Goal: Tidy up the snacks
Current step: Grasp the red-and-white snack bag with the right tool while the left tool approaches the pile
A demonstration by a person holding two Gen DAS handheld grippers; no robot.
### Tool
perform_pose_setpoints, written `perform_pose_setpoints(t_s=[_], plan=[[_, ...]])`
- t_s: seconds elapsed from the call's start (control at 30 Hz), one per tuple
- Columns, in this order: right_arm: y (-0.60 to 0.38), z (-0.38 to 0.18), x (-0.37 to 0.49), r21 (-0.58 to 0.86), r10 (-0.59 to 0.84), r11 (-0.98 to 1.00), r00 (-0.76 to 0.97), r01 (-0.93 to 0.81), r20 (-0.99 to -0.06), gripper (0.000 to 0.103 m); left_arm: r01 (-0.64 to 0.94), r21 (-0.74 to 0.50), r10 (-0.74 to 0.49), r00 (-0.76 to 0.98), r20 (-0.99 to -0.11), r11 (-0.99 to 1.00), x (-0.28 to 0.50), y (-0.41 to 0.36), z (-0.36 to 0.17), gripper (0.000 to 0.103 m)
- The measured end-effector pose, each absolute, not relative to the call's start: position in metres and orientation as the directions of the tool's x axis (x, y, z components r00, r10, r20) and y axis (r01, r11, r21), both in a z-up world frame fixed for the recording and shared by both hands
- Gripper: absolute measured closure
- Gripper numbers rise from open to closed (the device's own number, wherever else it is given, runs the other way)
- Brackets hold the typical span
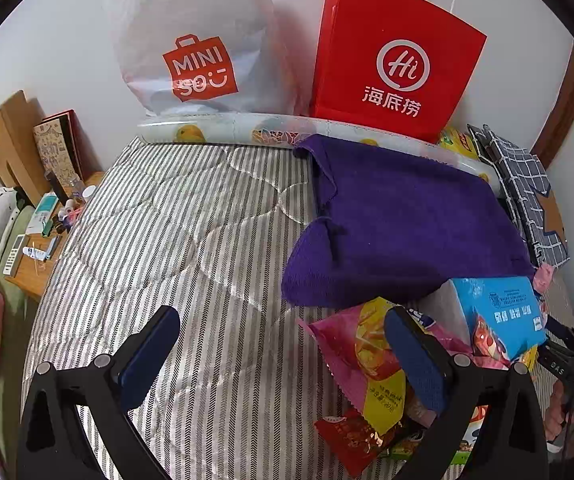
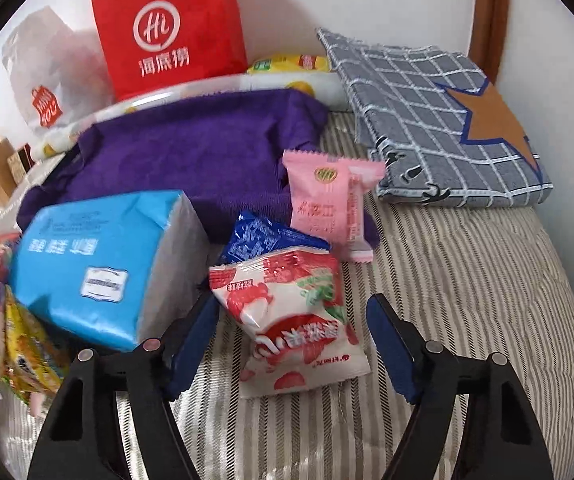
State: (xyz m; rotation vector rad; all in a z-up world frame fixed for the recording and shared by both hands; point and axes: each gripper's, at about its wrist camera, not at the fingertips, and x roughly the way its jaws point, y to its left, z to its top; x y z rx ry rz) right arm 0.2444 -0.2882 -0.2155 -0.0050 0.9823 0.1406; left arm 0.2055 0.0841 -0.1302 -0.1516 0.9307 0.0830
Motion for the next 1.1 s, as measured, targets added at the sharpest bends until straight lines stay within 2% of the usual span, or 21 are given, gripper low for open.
perform_pose_setpoints(t_s=[0.03, 0.17, 0.7, 1.1], plan=[[-0.289, -0.218, 0.244, 0.065, 0.124, 0.990, 0.535, -0.127, -0.835, 0.044, -0.132, -0.096, 0.000, 0.593, -0.805, 0.987, 0.205, 0.084, -0.130, 0.001], [-0.290, -0.214, 0.238, 0.058, 0.119, 0.990, 0.556, -0.127, -0.823, 0.047, -0.092, -0.123, -0.044, 0.594, -0.803, 0.988, 0.202, 0.082, -0.130, 0.001], [-0.307, -0.194, 0.202, 0.076, 0.085, 0.996, 0.587, -0.040, -0.805, 0.047, -0.010, -0.076, -0.059, 0.534, -0.844, 0.997, 0.170, 0.071, -0.155, 0.001], [-0.311, -0.187, 0.173, 0.047, 0.044, 0.999, 0.588, -0.011, -0.808, 0.047, 0.101, -0.110, -0.146, 0.503, -0.852, 0.989, 0.174, 0.054, -0.171, 0.003]])
